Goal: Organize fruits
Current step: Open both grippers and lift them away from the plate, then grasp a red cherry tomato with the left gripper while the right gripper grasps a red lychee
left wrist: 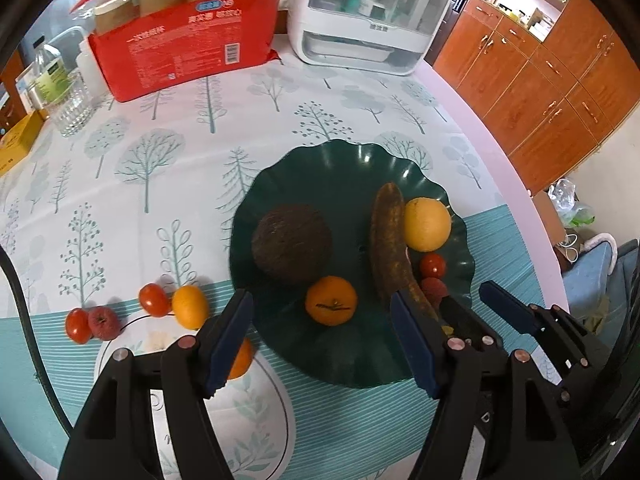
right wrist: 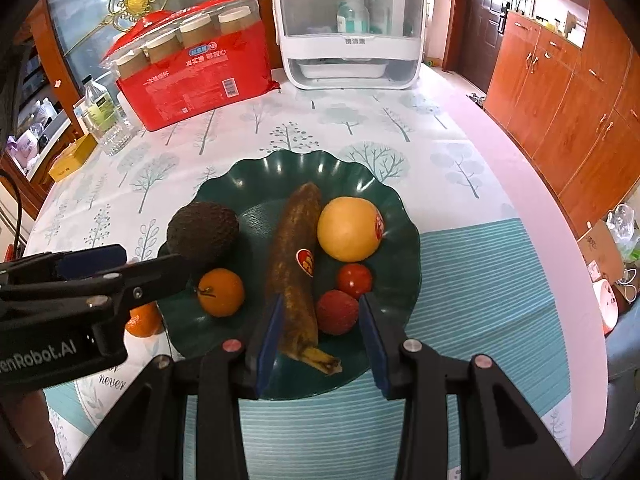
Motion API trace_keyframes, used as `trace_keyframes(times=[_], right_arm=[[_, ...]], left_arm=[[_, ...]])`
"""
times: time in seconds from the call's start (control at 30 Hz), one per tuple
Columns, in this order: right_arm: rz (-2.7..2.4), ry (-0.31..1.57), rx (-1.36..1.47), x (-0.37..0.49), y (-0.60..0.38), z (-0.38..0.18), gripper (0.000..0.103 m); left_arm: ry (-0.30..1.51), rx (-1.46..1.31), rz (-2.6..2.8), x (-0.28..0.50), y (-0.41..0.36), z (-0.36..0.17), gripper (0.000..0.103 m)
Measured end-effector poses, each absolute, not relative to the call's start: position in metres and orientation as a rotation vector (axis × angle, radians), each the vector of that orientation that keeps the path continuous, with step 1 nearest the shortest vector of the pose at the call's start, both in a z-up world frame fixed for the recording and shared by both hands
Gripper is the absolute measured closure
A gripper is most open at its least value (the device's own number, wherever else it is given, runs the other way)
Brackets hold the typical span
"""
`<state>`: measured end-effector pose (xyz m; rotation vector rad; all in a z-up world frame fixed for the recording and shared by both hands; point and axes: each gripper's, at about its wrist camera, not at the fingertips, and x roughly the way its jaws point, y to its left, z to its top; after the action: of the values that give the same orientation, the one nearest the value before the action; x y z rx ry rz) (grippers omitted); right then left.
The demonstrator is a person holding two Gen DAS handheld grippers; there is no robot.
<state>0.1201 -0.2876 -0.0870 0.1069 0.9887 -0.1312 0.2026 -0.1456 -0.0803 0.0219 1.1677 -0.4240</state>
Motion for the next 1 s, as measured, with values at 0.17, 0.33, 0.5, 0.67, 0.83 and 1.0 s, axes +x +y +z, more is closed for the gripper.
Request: trace_keyframes(times=[0.17,0.33,0.5,0.67,0.83,1.0], right_arm=[[-0.123,0.981,0.102,0.116,-0.283,-0.083,0.064],[-0.111,0.975,0.101,0.109,-0.277,-0.079,0.064],[-0.094,0.972,0.107,0.1,-0.271,-0.076,0.064],[-0.059,0.967,0.118,0.09,-0.261,-0.068,0.064],[0.012,0.956,0.093,0.084,-0.238,-0.058,0.062],[0.095,0.942,0.055,0.088,-0.207,-0.05,0.06]], left_arm=[[1.154,0.028,-0.396,0.195,-0.134,-0.078,0.032],[1.15,0.033,-0.364,0.186,-0.123,-0.079,0.029],[1.14,0.044,-0.342,0.169,-0.111,-0.076,0.027],[1.126,0.049,-0.326,0.154,-0.098,-0.07,0.022],[1.11,0.044,-0.279,0.145,-0.074,-0.066,0.018],[1.086,0.031,-0.193,0.14,-0.032,-0.061,0.018]])
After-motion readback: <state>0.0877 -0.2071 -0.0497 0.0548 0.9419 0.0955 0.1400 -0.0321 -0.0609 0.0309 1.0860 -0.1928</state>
